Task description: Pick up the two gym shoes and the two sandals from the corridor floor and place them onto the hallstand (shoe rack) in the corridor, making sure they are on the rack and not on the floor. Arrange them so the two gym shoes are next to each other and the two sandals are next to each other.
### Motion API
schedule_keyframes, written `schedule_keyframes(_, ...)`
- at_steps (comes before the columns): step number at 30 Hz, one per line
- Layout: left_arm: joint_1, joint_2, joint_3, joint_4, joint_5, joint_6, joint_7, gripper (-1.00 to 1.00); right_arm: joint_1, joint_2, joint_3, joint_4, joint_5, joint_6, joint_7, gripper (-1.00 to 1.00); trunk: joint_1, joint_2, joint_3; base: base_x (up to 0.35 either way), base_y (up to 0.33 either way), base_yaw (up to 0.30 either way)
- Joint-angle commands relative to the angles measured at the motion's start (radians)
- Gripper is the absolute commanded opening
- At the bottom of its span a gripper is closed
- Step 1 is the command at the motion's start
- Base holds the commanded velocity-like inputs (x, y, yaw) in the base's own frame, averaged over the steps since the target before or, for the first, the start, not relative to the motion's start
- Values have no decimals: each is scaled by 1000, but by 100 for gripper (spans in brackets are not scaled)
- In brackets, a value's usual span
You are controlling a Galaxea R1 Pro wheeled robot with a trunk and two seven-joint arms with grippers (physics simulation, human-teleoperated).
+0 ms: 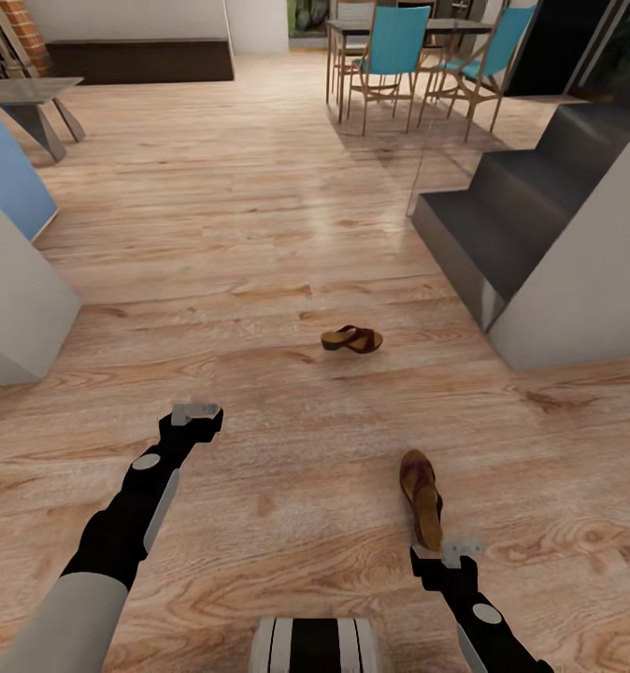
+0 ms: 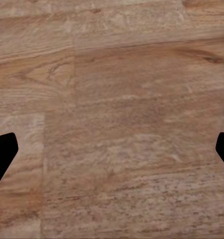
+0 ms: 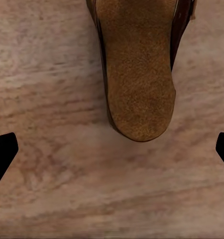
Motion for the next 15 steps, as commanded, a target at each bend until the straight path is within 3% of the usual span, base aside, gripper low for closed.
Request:
schedule_keyframes(1, 1, 0, 0, -2, 0, 5, -1, 100, 0, 0, 0, 1, 0, -3, -2, 100, 0, -1, -6, 0, 0, 0)
schedule_keyframes(13, 11, 2, -2, -5, 0, -1, -3, 100, 0, -1, 0, 4, 1, -4, -2, 100, 6, -3, -71, 0, 0, 0)
schedule_keyframes(15, 12, 2, -2, -5, 0, -2, -3, 100, 0, -1, 0, 4, 0, -6, -2, 100, 6, -3, -73, 0, 0, 0)
